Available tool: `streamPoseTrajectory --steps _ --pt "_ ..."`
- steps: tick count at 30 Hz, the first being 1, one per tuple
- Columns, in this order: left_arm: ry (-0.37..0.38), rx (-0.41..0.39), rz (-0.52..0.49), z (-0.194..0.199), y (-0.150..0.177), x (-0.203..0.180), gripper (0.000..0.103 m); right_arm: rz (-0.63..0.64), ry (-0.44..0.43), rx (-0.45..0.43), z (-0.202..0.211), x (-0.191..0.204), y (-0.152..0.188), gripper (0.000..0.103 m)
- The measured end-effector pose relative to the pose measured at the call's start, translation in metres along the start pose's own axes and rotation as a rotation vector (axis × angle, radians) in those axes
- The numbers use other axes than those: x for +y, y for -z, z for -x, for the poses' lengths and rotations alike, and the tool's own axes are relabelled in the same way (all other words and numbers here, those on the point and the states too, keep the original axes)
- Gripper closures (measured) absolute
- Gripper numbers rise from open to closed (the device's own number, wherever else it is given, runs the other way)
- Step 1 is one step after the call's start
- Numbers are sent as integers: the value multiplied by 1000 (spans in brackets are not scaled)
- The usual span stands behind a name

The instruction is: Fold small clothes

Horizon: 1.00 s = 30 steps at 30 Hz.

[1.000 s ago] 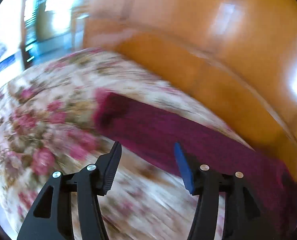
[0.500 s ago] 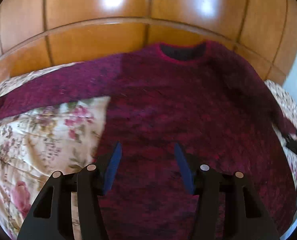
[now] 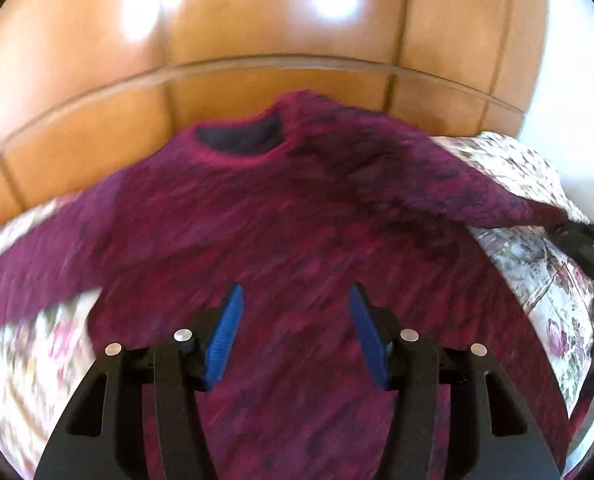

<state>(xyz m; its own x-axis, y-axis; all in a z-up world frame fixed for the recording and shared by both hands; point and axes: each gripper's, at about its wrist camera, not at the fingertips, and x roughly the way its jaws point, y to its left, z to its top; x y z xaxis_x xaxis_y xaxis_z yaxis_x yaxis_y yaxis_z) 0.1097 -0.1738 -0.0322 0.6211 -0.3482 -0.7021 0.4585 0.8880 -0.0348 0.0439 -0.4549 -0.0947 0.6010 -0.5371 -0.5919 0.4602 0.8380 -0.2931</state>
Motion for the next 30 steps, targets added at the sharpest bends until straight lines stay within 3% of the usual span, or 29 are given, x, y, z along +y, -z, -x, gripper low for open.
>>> streamPoseTrajectory --steps 6,11,12,13,16,19,23,25,26,28,30 --pt "26 -29 -110 -34 -41 -39 49 54 5 -62 55 -22 -30 88" --pt "18 -12 -76 -52 -60 -48 49 102 13 15 13 -28 -68 84" --pt "9 -16 -69 -50 -59 -48 49 99 18 62 -13 -28 -81 77" --pt "10 -12 -56 -49 -56 -46 49 90 26 81 -25 -29 -87 61" --pt "-1 3 -24 -40 -41 -34 49 37 132 104 -75 -38 -116 27" --pt "-35 15 9 -30 -22 -15 49 -97 208 69 -90 -60 -135 20" --pt "-96 29 91 -15 10 25 49 -407 -11 49 -71 -91 -110 14" --pt "-136 52 130 -11 27 42 49 -575 -227 115 -76 -97 -74 15" --pt "-165 61 140 -8 36 51 49 -614 -277 142 -85 -95 -68 18" --pt "-209 75 167 -2 51 66 49 -726 -408 229 -104 -87 -32 32" --pt "-241 97 223 4 64 84 49 -794 -503 291 -122 -71 -8 35"
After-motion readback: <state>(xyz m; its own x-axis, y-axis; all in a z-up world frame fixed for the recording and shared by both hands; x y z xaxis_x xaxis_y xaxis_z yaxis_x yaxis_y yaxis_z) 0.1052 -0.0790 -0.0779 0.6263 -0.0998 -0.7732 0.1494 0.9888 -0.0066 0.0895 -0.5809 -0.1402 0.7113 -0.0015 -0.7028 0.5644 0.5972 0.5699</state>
